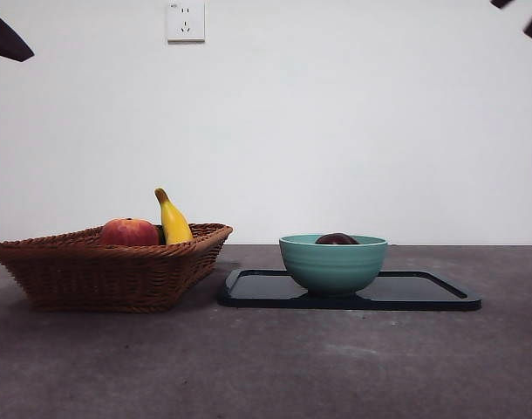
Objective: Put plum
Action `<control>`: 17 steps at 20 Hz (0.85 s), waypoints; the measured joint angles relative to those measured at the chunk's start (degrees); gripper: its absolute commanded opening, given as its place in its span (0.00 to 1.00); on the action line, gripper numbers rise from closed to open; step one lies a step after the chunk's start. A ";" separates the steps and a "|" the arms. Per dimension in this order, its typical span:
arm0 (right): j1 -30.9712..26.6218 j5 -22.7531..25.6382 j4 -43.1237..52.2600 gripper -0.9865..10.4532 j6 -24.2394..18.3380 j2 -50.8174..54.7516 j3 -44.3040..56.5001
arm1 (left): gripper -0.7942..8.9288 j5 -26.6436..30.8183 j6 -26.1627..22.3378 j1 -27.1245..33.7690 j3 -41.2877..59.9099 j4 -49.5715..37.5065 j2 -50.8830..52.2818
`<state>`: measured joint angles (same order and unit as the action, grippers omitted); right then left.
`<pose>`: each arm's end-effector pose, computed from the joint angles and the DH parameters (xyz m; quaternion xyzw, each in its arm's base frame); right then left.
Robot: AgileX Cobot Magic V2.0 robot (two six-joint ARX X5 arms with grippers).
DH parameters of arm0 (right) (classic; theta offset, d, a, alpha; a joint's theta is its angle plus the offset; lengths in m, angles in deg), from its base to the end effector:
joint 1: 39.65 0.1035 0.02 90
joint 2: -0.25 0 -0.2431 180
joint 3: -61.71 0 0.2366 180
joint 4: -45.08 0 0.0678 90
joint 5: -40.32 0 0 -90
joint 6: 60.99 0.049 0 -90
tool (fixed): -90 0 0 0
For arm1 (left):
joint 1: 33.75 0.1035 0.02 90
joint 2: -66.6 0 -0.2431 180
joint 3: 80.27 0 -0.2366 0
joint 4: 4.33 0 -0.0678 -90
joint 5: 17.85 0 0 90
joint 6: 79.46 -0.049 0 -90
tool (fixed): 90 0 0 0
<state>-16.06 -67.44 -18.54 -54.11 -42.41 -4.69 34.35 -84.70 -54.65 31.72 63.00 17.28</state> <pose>0.1275 0.0720 0.2901 0.0355 0.3599 0.3109 0.8790 0.1351 -0.0837 0.2837 -0.0241 0.3865 -0.4648 0.7962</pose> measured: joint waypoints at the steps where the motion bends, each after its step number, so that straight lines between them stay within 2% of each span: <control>1: 0.02 -1.86 -0.11 0.27 -0.02 1.31 1.88 | 0.47 0.00 0.00 0.00 0.00 -0.35 0.00; 3: 0.04 -5.09 -0.13 0.27 -0.02 3.52 4.74 | 0.47 0.00 0.00 0.00 0.00 -0.74 0.02; 5: 0.04 -6.10 -0.13 0.27 -0.04 4.96 5.97 | 0.47 0.02 0.00 0.00 0.00 -0.74 0.02; 17: 0.04 -6.10 -0.04 0.27 -0.02 5.66 6.01 | 0.46 0.00 0.15 0.00 0.00 -1.90 0.00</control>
<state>-16.02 -73.54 -18.59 -54.14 -36.75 1.32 34.35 -84.54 -54.65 31.72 61.10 17.28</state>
